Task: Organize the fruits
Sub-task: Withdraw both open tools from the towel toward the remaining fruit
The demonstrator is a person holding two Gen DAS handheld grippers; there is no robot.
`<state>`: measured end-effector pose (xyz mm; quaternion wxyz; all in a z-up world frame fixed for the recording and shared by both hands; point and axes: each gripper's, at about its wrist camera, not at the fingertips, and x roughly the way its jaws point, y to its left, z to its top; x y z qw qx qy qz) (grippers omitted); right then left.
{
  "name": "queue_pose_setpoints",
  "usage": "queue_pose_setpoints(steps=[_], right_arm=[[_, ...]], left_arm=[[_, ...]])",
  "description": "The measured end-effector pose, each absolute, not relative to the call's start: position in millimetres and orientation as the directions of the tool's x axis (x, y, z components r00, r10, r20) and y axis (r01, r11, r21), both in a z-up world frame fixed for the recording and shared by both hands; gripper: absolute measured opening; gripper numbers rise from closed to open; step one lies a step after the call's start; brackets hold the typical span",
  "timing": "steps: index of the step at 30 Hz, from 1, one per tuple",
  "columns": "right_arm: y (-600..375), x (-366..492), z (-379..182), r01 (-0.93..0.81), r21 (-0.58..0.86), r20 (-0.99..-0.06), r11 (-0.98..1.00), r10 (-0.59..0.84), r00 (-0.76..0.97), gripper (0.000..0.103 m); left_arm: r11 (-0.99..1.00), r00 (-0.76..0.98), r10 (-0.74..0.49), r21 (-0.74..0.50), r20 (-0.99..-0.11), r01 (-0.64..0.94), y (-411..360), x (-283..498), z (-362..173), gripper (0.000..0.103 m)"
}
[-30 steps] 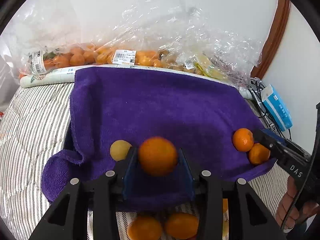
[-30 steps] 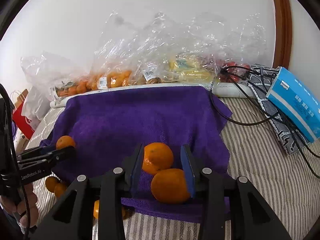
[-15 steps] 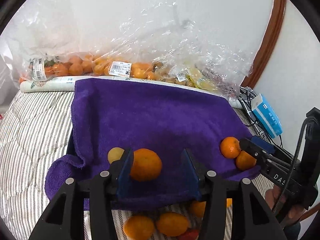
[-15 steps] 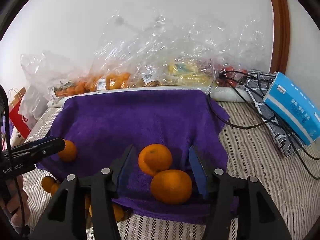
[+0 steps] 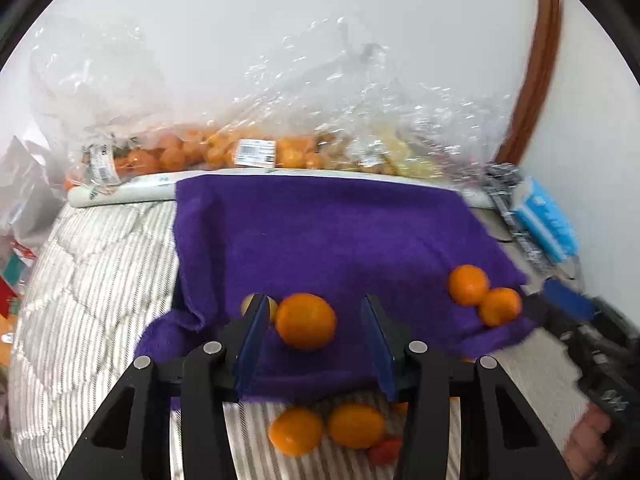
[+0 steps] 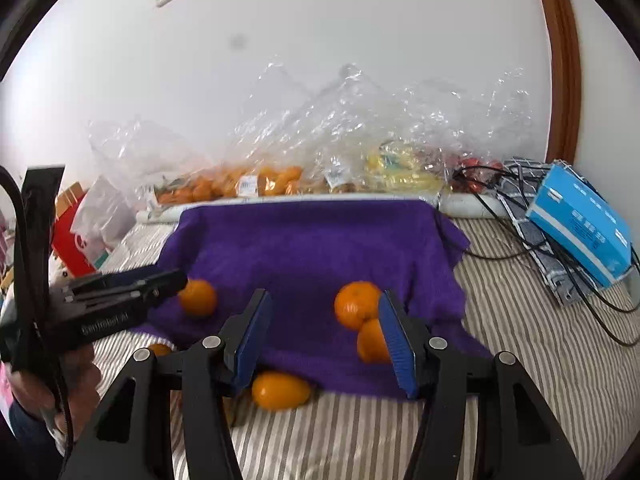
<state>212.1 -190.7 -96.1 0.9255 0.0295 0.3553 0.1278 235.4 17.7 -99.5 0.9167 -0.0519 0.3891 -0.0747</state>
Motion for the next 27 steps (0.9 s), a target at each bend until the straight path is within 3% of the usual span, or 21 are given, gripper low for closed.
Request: queue_pose_setpoints(steps=[18,27], right_arm=[[-167,181,-150,-0.208,0.145,-0.764,0.967,0.243,0.597,0.051],[-154,196,-165,-0.211,0.137,-0.788,0.968,0.235,0.569,0.051]], left_arm=[[0.986,0.642,-0.156,-0.159,-0.751,0.053,63,163,-119,0.045],[0.974,0.63,-0.211,-0.214,-0.748,0.072,73,160,-136,0.046]])
